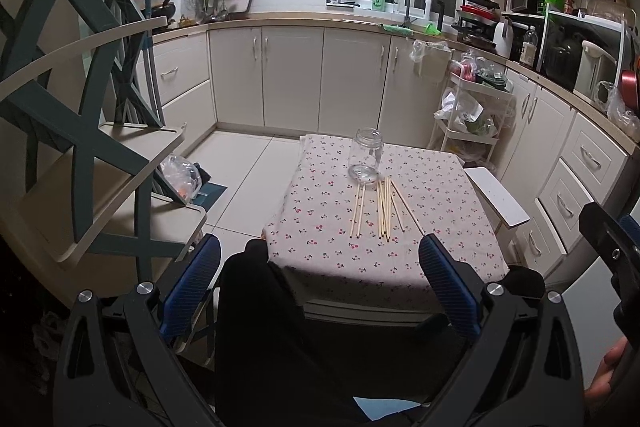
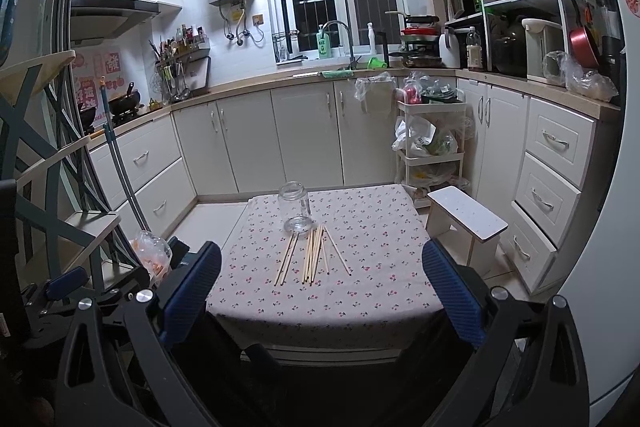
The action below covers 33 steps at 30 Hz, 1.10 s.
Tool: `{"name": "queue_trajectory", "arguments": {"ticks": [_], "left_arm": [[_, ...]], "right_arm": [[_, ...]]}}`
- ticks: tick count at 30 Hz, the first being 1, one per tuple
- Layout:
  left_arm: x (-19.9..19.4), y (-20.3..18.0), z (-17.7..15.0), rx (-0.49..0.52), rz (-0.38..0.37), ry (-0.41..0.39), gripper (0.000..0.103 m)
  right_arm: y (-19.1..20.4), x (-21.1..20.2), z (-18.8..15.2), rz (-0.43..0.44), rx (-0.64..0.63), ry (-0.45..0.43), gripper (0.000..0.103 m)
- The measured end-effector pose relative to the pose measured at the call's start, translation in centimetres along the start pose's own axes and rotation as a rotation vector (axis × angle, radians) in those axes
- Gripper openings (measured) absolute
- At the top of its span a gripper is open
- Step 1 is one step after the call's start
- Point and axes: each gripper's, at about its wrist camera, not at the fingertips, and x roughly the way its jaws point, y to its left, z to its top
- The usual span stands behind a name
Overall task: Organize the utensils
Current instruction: 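Move both tools toward the wooden sticks beside the glass jar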
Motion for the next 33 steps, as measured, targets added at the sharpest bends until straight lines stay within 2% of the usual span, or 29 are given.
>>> {"name": "queue_trajectory", "arguments": {"ticks": [33], "left_arm": [[0.36,-0.08,-0.38,-0.004,0.001,0.009,0.095]], "right_arm": [[0.75,0.16,-0.47,0.002,-0.003,0.006,0.097]]}}
